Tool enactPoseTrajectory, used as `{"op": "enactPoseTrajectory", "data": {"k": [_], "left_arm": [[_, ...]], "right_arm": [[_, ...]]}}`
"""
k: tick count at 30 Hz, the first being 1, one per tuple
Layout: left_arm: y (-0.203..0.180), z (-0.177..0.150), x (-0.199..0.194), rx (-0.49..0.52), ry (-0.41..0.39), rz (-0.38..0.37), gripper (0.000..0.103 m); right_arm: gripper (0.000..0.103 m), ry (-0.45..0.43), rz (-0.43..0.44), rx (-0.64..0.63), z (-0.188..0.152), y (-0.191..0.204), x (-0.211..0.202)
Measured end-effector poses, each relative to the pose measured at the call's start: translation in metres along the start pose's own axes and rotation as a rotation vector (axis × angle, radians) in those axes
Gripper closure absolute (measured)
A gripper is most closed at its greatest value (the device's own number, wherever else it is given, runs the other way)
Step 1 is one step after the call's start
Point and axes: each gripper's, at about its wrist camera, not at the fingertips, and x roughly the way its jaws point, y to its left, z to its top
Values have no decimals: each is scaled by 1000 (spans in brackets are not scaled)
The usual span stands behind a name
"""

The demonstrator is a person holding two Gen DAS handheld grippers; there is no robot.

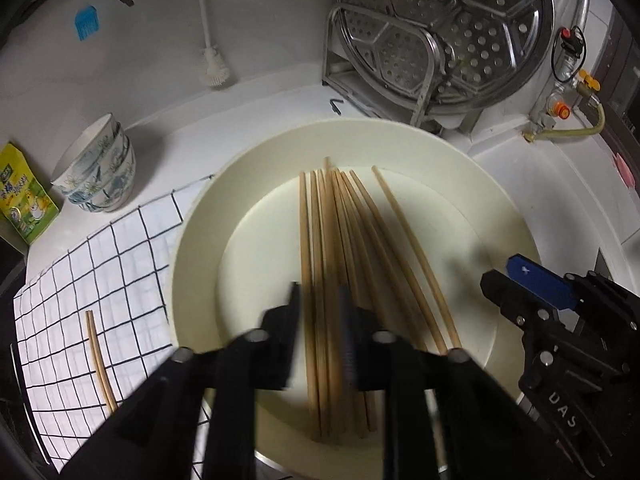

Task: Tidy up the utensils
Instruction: 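Lower the chopsticks into the basin and open both tools, then withdraw both open tools back over the last chopsticks on the cloth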

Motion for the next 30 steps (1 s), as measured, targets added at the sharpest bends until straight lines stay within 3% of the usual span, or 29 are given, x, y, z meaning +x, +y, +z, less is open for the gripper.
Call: {"op": "enactPoseTrajectory", "data": {"k": [2,10,14,19,23,26,30], "left_arm": [[1,2,-8,-11,-34,12,43],[12,0,-40,-35,-104,31,43],[21,-4,-58,-49,-138,42,34],[39,-15,-79,-72,-186,67,21],[66,-29,-94,-109,-216,105,9],[88,-40,-103,-135,-222,138,8],[124,-63,-113,-171,-221,200,7]], "right_arm": [[74,-11,1,5,2,-2,-5],[68,-29,18,10,-1,4,-20],[67,-37,39,11,-3,13,-30],[57,-60,64,-1,-6,33,-42],[44,-71,81,-36,-11,58,-49],[35,-81,103,-66,-17,79,-51],[35,-57,136,-101,-25,112,-48]]}}
